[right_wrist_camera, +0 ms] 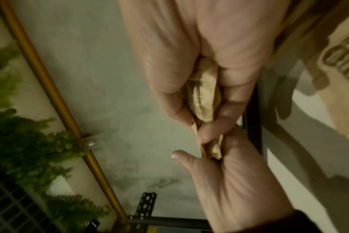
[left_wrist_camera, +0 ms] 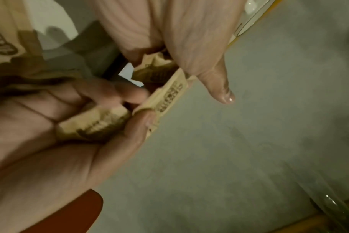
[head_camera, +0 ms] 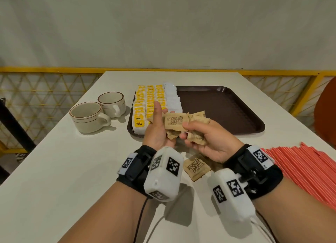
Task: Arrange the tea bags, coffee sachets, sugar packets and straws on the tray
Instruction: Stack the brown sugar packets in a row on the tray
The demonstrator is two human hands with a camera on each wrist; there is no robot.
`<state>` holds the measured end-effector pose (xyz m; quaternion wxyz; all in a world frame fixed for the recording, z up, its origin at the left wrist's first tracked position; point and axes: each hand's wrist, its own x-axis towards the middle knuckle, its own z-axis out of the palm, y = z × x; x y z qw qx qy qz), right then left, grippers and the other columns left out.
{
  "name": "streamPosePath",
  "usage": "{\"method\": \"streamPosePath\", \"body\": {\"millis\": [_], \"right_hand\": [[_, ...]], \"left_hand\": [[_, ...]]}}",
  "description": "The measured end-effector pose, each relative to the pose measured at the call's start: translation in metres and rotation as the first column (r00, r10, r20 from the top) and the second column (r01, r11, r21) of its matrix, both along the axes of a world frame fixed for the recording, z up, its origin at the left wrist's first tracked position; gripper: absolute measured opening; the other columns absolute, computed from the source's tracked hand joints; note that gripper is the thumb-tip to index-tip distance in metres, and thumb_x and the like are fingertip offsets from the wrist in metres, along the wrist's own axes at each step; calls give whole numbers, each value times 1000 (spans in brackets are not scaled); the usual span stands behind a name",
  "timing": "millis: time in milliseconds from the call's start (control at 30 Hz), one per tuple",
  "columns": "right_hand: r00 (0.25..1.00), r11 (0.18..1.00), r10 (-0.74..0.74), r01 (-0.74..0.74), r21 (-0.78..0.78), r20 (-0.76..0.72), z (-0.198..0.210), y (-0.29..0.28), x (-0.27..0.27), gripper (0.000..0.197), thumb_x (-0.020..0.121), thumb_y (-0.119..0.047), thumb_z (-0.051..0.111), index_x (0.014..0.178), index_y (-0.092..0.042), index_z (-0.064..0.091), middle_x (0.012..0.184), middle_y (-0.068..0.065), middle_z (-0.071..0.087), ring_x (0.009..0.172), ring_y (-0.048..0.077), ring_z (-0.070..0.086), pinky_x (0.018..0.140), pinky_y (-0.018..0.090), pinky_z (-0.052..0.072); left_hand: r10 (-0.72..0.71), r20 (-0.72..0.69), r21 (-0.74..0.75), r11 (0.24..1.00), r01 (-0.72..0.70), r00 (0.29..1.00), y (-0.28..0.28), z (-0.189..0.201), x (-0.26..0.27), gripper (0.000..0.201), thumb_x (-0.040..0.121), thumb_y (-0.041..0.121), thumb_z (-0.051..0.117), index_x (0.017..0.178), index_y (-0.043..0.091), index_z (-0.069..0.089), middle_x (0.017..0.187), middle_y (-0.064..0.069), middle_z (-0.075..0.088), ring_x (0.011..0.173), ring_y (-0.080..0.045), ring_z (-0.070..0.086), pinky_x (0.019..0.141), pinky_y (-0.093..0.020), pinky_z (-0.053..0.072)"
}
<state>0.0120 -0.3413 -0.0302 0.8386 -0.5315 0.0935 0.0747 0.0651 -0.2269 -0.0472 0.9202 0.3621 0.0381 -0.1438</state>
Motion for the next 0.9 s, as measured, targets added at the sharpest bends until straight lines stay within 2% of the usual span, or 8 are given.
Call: {"method": "streamPosePath", "body": {"millis": [100,200,267,333,433,533,667,900], "right_hand": [[999,987,23,-28,-158,-37,-5,1,1,15,88,-7,63,102,-2,66,76,9,65,55,12,62,42,22,47],[990,967,119,-134,-218,-80,-6,2,0,9,88,-10,64,94,-4,65,70,7,63,55,13,60,42,21,45],[973,938,212,-227,-262,-87,-7,4,-3,8,89,-13,64,87,-5,66,72,7,64,54,14,60,42,22,45],[961,914,266,-278,-297,-80,-7,5,-4,13,89,-17,64,85,-5,66,74,7,64,54,14,59,42,22,45],[975,929,214,-221,-298,-57,-5,5,-3,17,91,-23,63,91,-6,66,75,7,65,53,15,58,42,22,44],[988,936,149,-156,-316,-47,-6,3,-1,15,91,-20,64,92,-6,67,75,7,65,52,15,57,41,21,43],[988,927,142,-157,-340,-67,-8,4,-1,13,91,-20,63,88,-7,65,73,7,63,52,16,56,41,22,42],[988,934,138,-152,-322,-67,-9,1,-1,13,91,-20,63,93,-7,66,76,4,67,53,14,57,41,20,40]], "left_hand": [[45,-35,-83,995,-47,998,-1,1,1,43,90,55,47,101,13,52,88,-4,60,68,-11,65,61,-29,55],[48,-42,-163,985,-54,998,0,1,1,49,86,60,49,101,14,52,87,-4,64,77,-15,66,73,-32,56],[24,-36,-175,984,-30,999,2,1,1,54,81,65,51,101,15,52,82,-2,65,75,-15,67,75,-33,57],[-2,-28,-192,981,-3,1000,4,0,3,55,79,68,52,97,16,51,75,0,62,64,-13,64,64,-28,58],[-5,-20,-213,977,0,1000,7,0,6,54,81,69,50,92,16,52,70,0,62,57,-13,63,56,-25,56],[7,-1,-191,982,-7,1000,8,0,6,55,82,68,48,96,16,56,71,-1,65,65,-14,68,65,-29,59],[7,88,-121,993,4,996,6,0,4,55,84,65,44,100,14,57,74,-2,64,71,-16,68,76,-34,57],[2,182,-34,999,5,983,9,3,3,54,87,63,40,97,14,60,75,-3,65,75,-19,69,87,-38,54]]}}
